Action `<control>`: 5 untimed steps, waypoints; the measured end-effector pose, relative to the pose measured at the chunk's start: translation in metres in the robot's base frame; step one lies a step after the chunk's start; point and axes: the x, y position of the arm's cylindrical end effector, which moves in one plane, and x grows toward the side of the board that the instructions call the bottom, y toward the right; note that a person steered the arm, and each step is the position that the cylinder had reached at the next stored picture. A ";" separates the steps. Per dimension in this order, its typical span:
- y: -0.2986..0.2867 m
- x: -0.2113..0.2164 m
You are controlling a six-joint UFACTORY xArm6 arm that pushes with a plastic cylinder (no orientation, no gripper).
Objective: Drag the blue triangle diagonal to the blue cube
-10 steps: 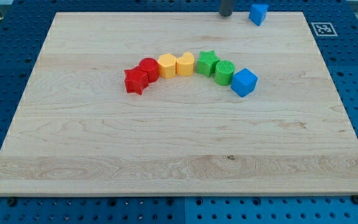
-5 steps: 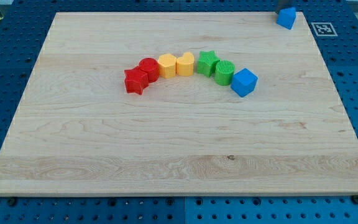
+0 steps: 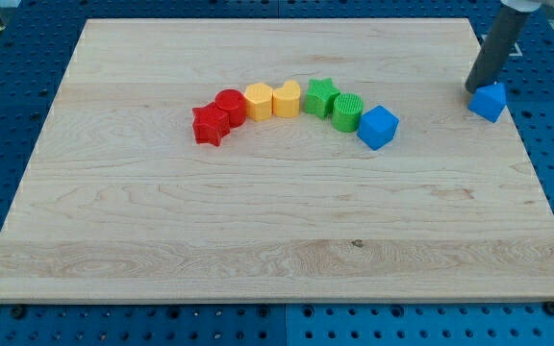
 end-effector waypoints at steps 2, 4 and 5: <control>0.026 0.026; 0.015 0.074; 0.012 0.101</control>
